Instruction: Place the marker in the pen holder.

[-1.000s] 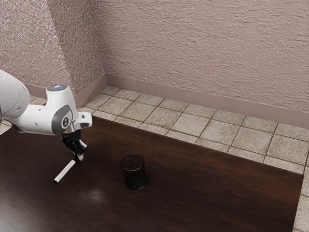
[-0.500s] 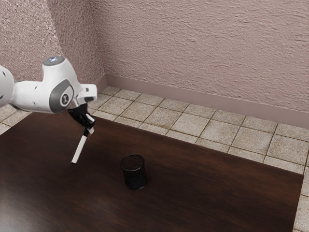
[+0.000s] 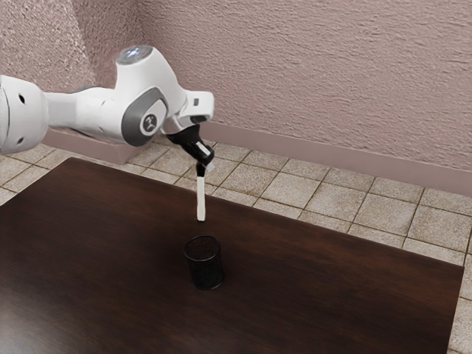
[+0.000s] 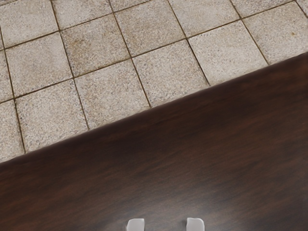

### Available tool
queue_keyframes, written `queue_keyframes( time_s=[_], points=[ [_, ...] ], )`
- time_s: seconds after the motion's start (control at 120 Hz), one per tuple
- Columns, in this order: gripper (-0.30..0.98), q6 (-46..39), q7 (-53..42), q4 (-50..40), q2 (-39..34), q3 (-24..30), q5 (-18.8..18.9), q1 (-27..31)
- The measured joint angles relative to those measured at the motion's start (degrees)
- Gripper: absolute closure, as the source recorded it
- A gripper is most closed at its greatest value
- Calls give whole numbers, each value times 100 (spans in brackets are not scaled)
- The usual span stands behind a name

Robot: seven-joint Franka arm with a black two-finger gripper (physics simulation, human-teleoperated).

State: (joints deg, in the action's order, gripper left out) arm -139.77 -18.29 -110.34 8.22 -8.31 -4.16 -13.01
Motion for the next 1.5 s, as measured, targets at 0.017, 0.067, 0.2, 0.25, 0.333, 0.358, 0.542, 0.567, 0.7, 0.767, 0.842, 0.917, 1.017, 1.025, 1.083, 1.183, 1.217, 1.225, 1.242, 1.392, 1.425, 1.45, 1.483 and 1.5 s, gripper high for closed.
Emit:
queue_keyframes(
  time_s=[0.017, 0.067, 0.2, 0.25, 0.333, 0.358, 0.542, 0.567, 0.7, 0.767, 0.842, 0.917, 1.017, 1.025, 1.083, 1.183, 1.217, 1.225, 1.242, 1.392, 1.425, 1.45, 1.483, 1.5],
  points=[
    [79, 2, 2, 11, 4, 8, -36, -21],
    [79, 10, 8, 26, 15, 22, -159, -67],
    [79, 63, 23, -15, 2, 30, -358, -98],
    [79, 105, 28, -28, -6, 25, -393, -92],
    [79, 157, 35, -37, -10, 23, -420, -86],
    [79, 171, 37, -41, -11, 22, -428, -84],
    [79, 285, 58, -162, -168, 21, -437, -81],
    [79, 305, 60, -190, -215, 21, -437, -83],
    [79, 451, 70, -455, -507, 18, -439, -95],
    [79, 499, 72, -605, -621, 14, -441, -99],
    [79, 537, 72, -747, -708, 8, -445, -103],
    [79, 563, 71, -807, -729, -3, -447, -109],
    [79, 569, 71, -821, -695, -7, -446, -107],
    [79, 568, 71, -821, -691, -6, -445, -107],
    [79, 561, 72, -817, -661, -3, -445, -105],
    [79, 544, 78, -807, -624, 4, -446, -133],
    [79, 540, 80, -801, -617, 6, -447, -150],
    [79, 539, 81, -800, -615, 6, -447, -154],
    [79, 536, 82, -795, -604, 8, -450, -163],
    [79, 471, 87, -776, -556, 13, -464, -255],
    [72, 461, 78, -777, -540, 16, -475, -272],
    [66, 459, 57, -779, -534, 20, -501, -282],
    [58, 459, 22, -780, -528, 26, -543, -294],
    [55, 459, 5, -780, -527, 27, -561, -300]
  ],
)
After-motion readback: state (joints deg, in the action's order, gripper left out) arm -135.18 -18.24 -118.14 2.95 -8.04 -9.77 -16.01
